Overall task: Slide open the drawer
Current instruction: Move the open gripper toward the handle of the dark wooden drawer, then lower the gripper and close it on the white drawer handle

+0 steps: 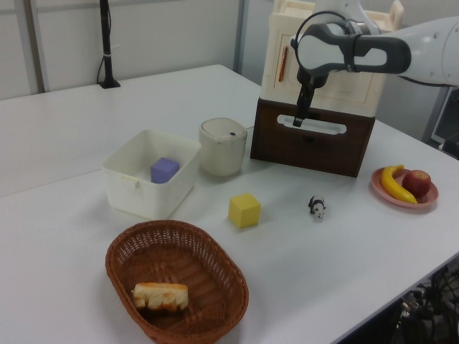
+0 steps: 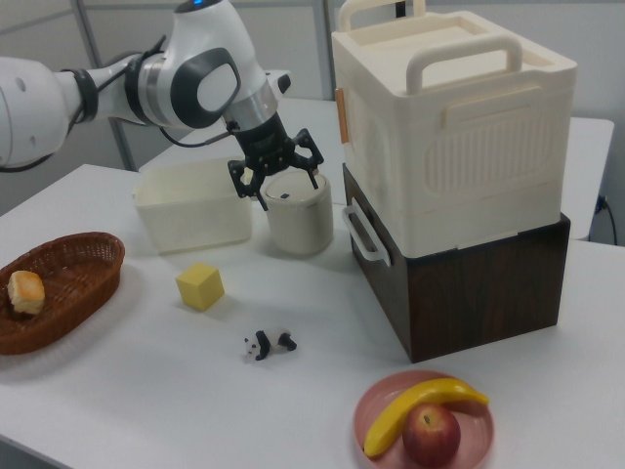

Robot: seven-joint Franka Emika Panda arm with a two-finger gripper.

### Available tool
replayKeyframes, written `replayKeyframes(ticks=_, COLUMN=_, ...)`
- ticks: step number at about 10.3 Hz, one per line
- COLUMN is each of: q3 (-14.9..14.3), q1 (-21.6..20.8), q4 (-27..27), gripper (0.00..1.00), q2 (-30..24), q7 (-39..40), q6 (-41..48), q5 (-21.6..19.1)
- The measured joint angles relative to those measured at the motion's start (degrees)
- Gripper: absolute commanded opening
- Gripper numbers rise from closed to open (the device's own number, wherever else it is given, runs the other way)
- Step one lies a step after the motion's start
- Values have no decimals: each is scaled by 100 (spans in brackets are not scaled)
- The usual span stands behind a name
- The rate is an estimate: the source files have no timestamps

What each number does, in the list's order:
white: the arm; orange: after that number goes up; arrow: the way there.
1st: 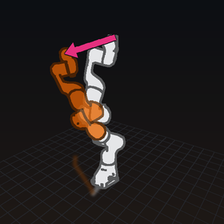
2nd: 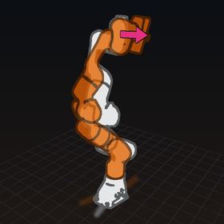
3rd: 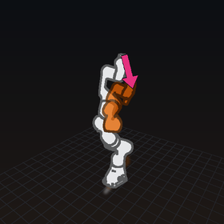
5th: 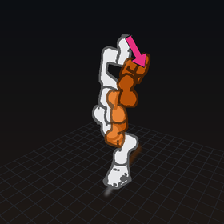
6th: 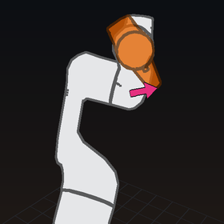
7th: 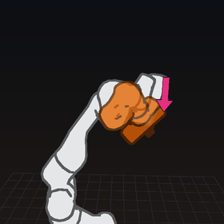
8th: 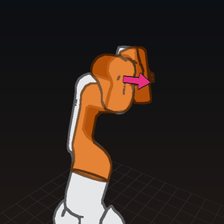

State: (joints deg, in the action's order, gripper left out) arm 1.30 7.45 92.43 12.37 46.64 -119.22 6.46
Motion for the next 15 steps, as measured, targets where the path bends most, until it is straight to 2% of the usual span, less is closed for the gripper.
replayKeyframes(ticks=7, q3=-1, q1=286, q4=-16, gripper=100, q2=457, q7=6, q6=-865, q5=243)
replayKeyframes(ticks=15, q3=9, q1=352, q4=-34, gripper=100, q2=693, q7=41, q6=-998, q5=268)
